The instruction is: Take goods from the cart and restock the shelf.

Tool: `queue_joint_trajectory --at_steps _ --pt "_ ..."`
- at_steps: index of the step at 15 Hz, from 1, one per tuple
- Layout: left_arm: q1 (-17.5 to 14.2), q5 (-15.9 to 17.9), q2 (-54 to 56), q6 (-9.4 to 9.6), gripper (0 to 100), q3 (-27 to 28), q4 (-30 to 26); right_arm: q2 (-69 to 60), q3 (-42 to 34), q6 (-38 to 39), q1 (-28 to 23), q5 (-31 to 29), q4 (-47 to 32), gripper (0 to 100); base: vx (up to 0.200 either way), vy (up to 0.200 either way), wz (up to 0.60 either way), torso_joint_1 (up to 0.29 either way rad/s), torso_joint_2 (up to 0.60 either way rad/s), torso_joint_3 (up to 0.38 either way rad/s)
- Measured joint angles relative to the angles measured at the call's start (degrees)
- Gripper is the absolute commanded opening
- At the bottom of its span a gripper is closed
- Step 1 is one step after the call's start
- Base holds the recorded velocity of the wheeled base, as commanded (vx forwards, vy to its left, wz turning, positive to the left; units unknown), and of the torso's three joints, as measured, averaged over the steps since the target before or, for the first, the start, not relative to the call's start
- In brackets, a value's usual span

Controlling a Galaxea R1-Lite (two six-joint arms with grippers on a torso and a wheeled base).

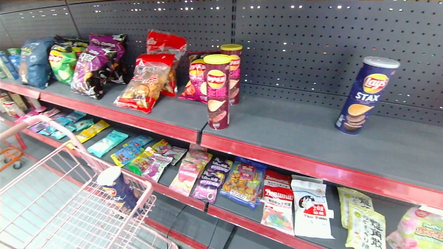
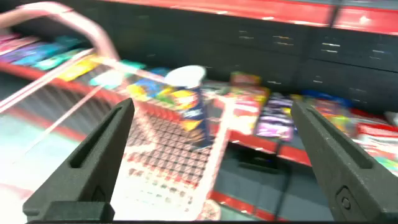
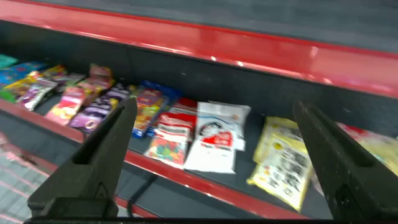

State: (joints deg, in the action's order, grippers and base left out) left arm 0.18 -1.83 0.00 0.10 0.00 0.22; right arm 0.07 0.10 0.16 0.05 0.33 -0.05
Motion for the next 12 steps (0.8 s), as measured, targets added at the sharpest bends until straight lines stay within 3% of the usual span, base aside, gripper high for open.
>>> queue_joint_trajectory --at_steps 4,9,12 --pt "0.0 0.0 0.0 0.0 100 0.0 0.0 0.0 0.0 0.0 0.0 0.0 0.0 100 0.0 0.0 0.6 0.0 0.0 0.001" --pt "0.0 0.0 0.0 0.0 100 0.0 0.0 0.0 0.0 0.5 0.0 -0.2 0.1 100 0.0 0.0 0.0 -0.007 0.01 0.01" --pt "0.0 0.0 0.0 0.0 100 0.0 0.0 0.0 0.0 0.5 -0.1 -0.2 0.1 100 0.0 0.0 0.0 -0.155 0.41 0.25"
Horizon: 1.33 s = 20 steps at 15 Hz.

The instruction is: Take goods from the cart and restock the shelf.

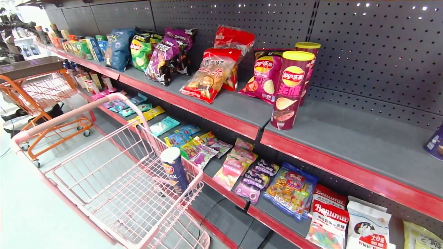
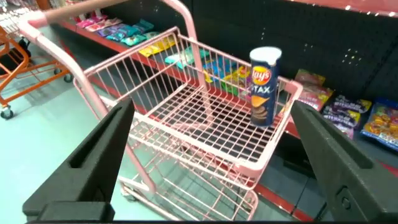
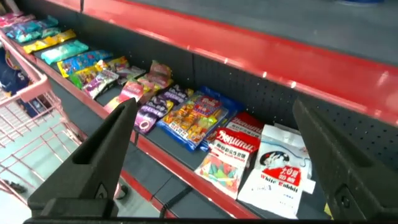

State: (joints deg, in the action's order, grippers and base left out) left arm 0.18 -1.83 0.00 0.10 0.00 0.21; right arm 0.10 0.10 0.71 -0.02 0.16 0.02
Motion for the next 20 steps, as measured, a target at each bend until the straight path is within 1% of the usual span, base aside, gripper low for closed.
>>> queue_joint_trajectory --at_steps 11,12,13,17,18,19,20 --pt "0.0 0.1 0.0 -0.02 100 0.0 0.0 0.0 0.0 0.3 0.0 -0.1 0.0 100 0.0 0.0 0.0 -0.172 0.53 0.349" --pt "0.0 0.1 -0.1 -0.21 100 0.0 -0.1 0.0 0.0 0.3 0.0 -0.1 0.0 100 0.0 0.0 0.0 -0.129 0.5 0.364" --pt "0.0 0.1 -0.1 -0.96 100 0.0 -0.1 0.0 0.0 0.2 0.0 -0.1 0.0 100 0.0 0.0 0.0 -0.105 0.49 0.369" --pt "0.0 0.2 0.0 -1.21 100 0.1 0.2 0.0 0.0 0.3 0.0 -0.1 0.0 100 0.0 0.0 0.0 -0.036 0.16 0.122" --pt "0.1 0.3 -0.3 -1.33 100 1.2 0.5 0.0 0.0 0.3 0.0 -0.1 0.0 100 0.0 0.0 0.0 0.0 0.0 0.0" --pt "0.4 0.5 -1.3 -1.73 100 3.7 0.6 0.0 0.0 0.2 0.0 -0.1 0.0 100 0.0 0.0 0.0 0.0 0.0 0.0" --pt "1.0 0.6 -3.5 -2.55 100 7.2 0.7 0.0 0.0 0.2 0.0 -0.1 0.0 100 0.0 0.0 0.0 0.0 0.0 0.0"
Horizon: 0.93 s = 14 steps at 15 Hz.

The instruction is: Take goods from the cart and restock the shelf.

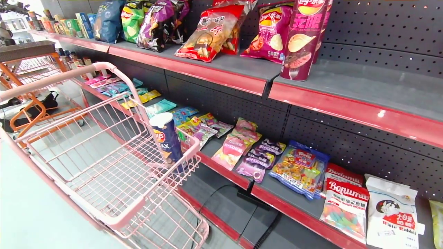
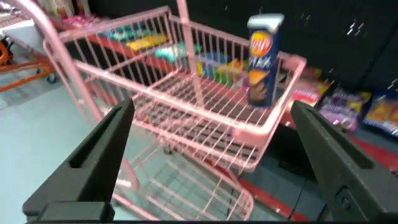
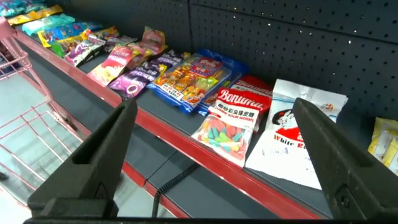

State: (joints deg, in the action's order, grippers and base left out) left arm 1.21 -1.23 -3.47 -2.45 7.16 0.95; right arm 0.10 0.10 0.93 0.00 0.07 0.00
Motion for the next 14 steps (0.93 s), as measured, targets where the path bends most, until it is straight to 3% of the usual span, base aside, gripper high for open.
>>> queue_joint_trajectory --at_steps 3,5,8,11,14 --pt "1.7 -1.9 -11.4 -1.82 100 12.1 0.3 0.0 0.0 -0.1 0.0 0.0 0.0 100 0.0 0.0 0.0 0.0 0.0 0.0" --pt "2.2 -3.6 -19.9 -2.47 100 16.2 1.5 0.0 0.0 -0.1 0.0 0.0 0.0 100 0.0 0.0 0.0 0.0 0.0 0.0" --pt "2.3 -3.8 -33.6 -2.8 100 20.0 9.3 0.0 0.0 -0.1 0.0 0.0 0.0 100 0.0 0.0 0.0 0.0 0.0 0.0" --pt "-0.1 0.0 -50.1 -2.77 100 24.2 17.7 0.0 0.0 0.0 0.0 0.0 0.0 100 0.0 0.0 0.0 0.0 0.0 0.0" --pt "-2.0 8.4 -65.7 -0.45 100 26.5 25.0 0.0 0.0 -0.1 0.0 0.0 0.0 100 0.0 0.0 0.0 0.0 0.0 0.0"
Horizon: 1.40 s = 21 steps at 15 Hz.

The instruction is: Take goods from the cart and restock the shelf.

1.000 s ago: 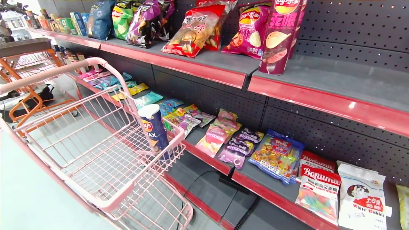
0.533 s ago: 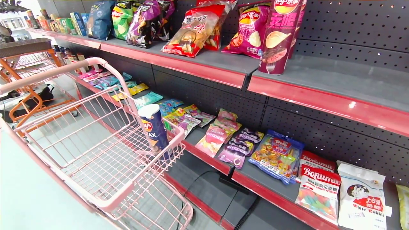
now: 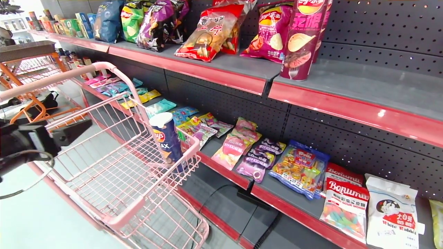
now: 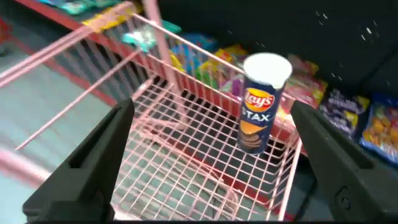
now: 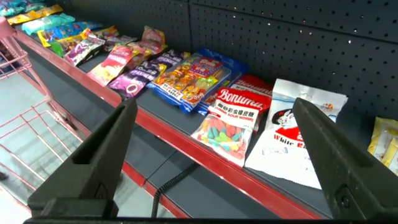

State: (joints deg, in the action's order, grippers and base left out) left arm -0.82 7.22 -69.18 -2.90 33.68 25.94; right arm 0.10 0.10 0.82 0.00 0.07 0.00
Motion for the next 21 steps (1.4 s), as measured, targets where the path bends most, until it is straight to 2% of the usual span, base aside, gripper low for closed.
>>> queue_joint_trajectory --at_steps 2,3,5,11,18,21 --pt "-0.6 6.9 -8.5 3.17 100 0.8 5.3 0.0 0.0 0.0 0.0 0.0 0.0 100 0.0 0.0 0.0 0.0 0.0 0.0" --pt "-0.7 9.2 -12.7 5.06 100 1.1 8.1 0.0 0.0 0.0 0.0 0.0 0.0 100 0.0 0.0 0.0 0.0 0.0 0.0" --pt "-0.4 11.3 -19.6 7.02 100 2.4 12.6 0.0 0.0 -0.2 0.0 0.0 0.0 100 0.0 0.0 0.0 0.0 0.0 0.0" --pt "3.4 12.6 -33.5 7.28 100 9.0 18.3 0.0 0.0 -0.4 0.0 0.0 0.0 100 0.0 0.0 0.0 0.0 0.0 0.0" --pt "6.9 14.3 -40.8 7.13 100 11.2 19.5 0.0 0.0 -0.5 0.0 0.1 0.0 100 0.0 0.0 0.0 0.0 0.0 0.0" --pt "7.2 14.2 -44.0 7.11 100 13.2 22.8 0.0 0.0 -0.5 0.0 0.1 0.0 100 0.0 0.0 0.0 0.0 0.0 0.0"
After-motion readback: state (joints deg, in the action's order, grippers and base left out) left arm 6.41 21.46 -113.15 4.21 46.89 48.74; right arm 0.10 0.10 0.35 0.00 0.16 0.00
